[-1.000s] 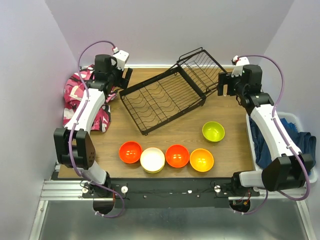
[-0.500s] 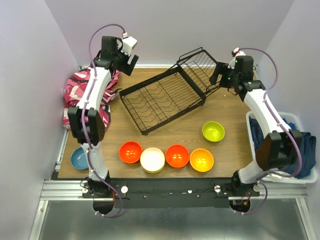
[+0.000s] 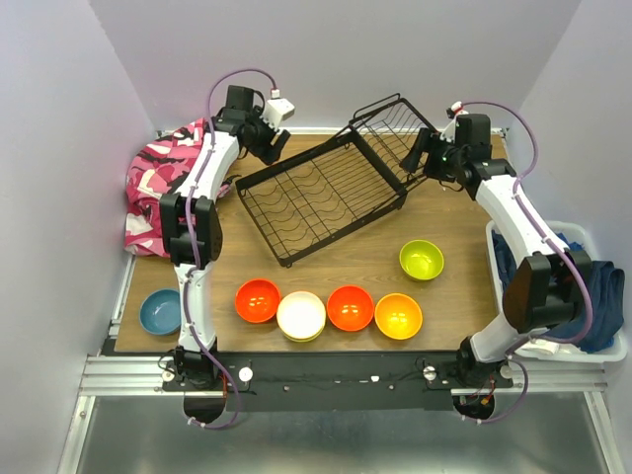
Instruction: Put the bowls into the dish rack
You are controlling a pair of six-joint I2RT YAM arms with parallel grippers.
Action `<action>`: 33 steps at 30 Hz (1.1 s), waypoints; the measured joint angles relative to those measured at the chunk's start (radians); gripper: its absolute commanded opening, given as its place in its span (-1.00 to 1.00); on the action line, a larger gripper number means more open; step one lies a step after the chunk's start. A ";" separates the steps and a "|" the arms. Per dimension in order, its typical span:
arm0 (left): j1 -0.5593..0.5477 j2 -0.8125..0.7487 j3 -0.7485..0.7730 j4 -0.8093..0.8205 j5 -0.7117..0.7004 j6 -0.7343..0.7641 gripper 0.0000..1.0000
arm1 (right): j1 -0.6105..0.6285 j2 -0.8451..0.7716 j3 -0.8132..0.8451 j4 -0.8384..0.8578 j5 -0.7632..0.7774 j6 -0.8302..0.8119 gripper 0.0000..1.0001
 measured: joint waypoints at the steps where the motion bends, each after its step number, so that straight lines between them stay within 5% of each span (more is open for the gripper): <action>1: -0.004 0.002 -0.011 0.002 0.013 0.002 0.60 | 0.000 0.002 0.000 0.000 -0.001 0.001 0.75; 19: -0.011 0.053 -0.109 0.021 0.058 0.015 0.14 | 0.005 0.024 -0.039 0.004 0.003 -0.002 0.75; 29: -0.007 0.078 -0.125 0.050 0.017 0.032 -0.66 | 0.005 0.023 -0.052 0.004 0.003 -0.009 0.74; 33: -0.004 0.050 -0.171 0.068 0.014 0.027 -0.83 | 0.005 0.020 -0.068 0.005 0.003 -0.009 0.72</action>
